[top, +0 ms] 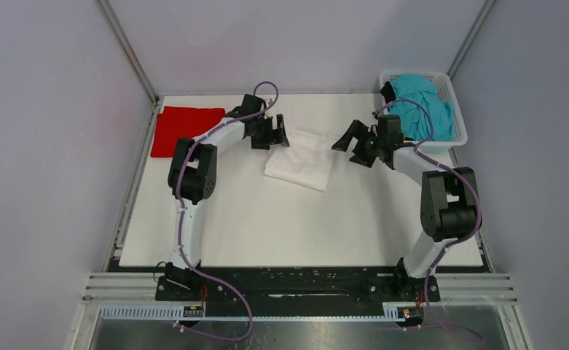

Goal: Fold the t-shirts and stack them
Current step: Put the neatly folded tshirt into the corner of the board with the left arm

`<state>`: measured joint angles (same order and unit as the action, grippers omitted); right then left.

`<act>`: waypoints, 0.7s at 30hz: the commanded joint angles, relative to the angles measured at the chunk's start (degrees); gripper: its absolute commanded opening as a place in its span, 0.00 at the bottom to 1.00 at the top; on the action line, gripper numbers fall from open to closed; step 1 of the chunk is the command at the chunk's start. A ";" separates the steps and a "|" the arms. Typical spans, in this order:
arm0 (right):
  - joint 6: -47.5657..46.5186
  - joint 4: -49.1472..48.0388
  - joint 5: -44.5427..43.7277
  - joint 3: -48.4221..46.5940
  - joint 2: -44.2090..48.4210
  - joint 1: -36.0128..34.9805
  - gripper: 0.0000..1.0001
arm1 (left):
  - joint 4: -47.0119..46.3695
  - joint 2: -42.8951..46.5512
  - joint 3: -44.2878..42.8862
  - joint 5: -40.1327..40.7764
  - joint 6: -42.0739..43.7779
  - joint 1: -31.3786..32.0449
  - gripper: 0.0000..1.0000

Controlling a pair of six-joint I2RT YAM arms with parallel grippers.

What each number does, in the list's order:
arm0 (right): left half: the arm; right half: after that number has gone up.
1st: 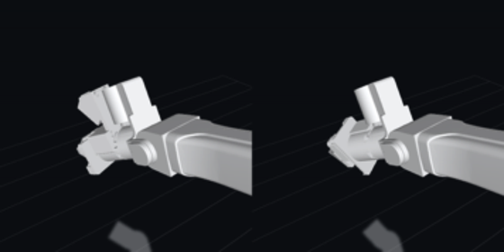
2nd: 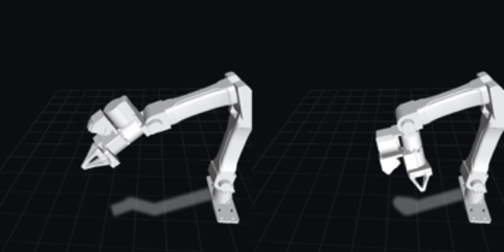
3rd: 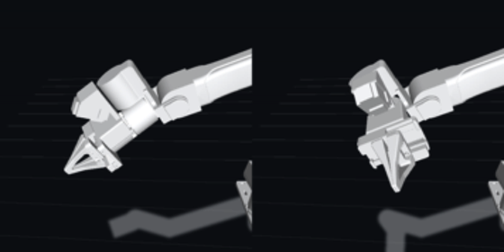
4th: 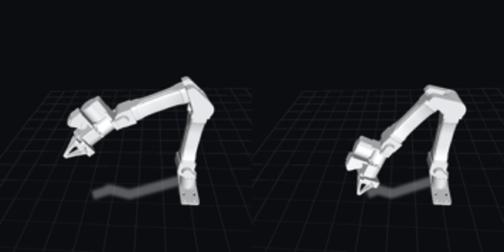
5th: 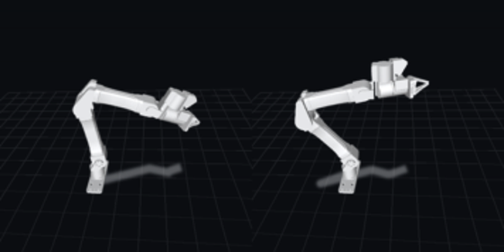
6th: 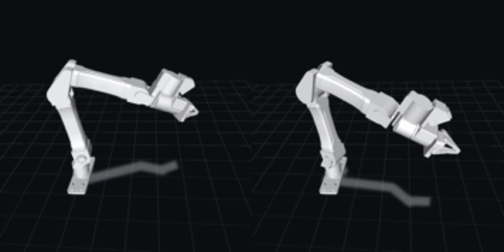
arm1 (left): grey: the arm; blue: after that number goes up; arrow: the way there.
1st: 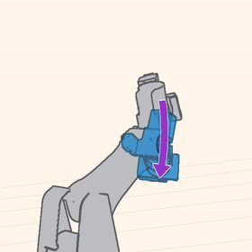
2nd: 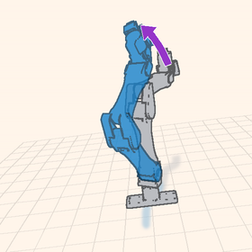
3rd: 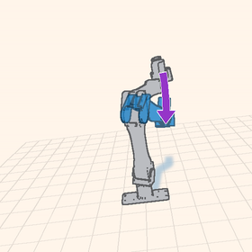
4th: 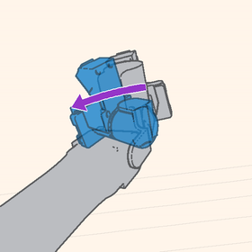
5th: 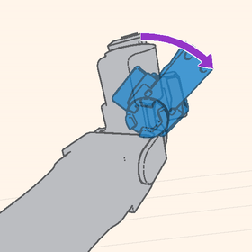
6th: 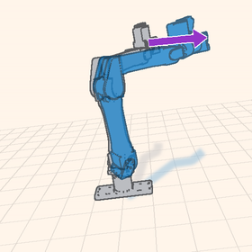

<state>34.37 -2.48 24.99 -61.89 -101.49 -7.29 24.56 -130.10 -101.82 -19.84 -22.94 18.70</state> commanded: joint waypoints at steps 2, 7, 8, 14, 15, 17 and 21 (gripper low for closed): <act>-2.61 -1.39 0.30 3.37 8.14 -0.27 0.99 | 4.53 -1.97 -2.84 -0.23 3.62 1.67 0.77; -4.88 0.60 -1.48 6.34 13.26 0.56 1.00 | 6.15 -3.04 -2.08 3.23 2.32 4.39 0.54; -5.06 0.58 -1.64 7.07 14.21 0.72 0.99 | 6.15 -2.76 -1.82 4.94 2.41 5.07 0.48; -6.19 0.62 -4.18 10.00 19.08 1.19 1.00 | 12.42 -2.80 -6.60 20.15 6.53 9.36 0.00; -6.28 0.62 -4.85 10.43 19.58 1.21 1.00 | 12.63 -2.57 -6.70 21.99 7.57 9.79 0.00; -6.61 0.63 -5.83 11.06 20.36 1.29 1.00 | 12.75 -1.90 -6.44 24.07 9.28 10.12 0.00; -7.31 0.52 -6.91 11.22 20.79 1.31 0.99 | 12.95 -0.21 -5.36 31.98 13.28 10.13 0.00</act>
<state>29.15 -1.83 20.69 -50.81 -82.76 -6.26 34.28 -131.66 -106.76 0.14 -15.29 29.63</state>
